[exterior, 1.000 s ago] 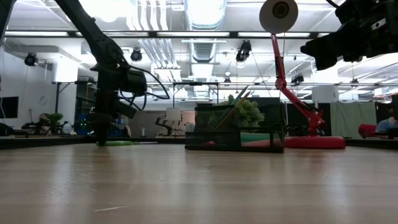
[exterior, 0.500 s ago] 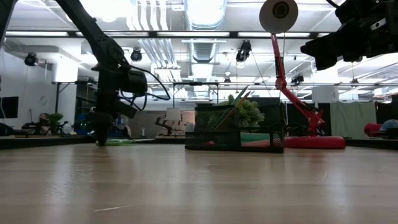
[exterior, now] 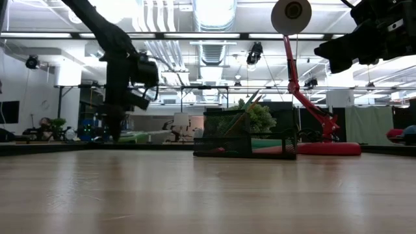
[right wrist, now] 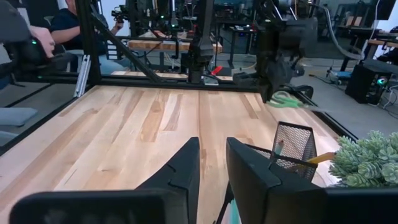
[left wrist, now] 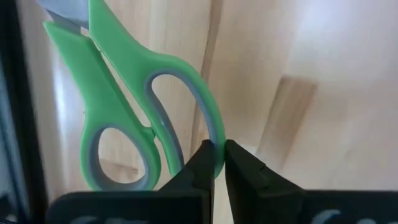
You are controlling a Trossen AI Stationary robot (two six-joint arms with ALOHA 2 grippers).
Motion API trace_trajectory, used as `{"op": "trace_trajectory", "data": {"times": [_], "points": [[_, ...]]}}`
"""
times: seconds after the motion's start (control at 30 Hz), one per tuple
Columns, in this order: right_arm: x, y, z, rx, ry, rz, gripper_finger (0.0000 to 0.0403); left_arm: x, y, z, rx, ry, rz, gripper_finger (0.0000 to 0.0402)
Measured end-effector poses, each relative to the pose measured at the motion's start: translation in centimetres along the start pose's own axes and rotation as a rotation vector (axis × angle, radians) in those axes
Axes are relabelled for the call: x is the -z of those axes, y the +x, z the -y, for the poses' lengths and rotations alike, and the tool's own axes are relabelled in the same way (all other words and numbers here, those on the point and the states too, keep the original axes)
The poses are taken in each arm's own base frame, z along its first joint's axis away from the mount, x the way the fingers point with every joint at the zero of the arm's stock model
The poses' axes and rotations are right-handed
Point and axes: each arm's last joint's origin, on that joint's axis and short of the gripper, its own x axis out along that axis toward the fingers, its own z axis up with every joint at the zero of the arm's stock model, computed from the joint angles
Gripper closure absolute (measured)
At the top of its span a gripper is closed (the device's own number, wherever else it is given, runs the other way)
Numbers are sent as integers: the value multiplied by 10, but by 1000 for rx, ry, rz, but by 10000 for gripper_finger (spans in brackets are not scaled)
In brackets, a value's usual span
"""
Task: Pick and place office supplies into organizer
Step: Put the green scissors into the black desk organizer
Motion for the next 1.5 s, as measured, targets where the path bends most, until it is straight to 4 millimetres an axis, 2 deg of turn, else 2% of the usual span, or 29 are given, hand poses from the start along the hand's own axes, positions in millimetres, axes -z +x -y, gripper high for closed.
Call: {"op": "trace_trajectory", "data": {"times": [0.37,0.63,0.83,0.97,1.5], "points": [[0,0,0,0,-1,0,324,-16,-41,33,-93,132,133,400],[0,0,0,0,0,0,326,-34,-88,53,-155,212,301,397],[0,0,0,0,-1,0,335,-40,-116,60,-186,242,359,399],[0,0,0,0,-1,0,333,-40,-121,59,-212,239,354,400],[0,0,0,0,0,0,323,-37,-116,60,-201,252,317,401]]}}
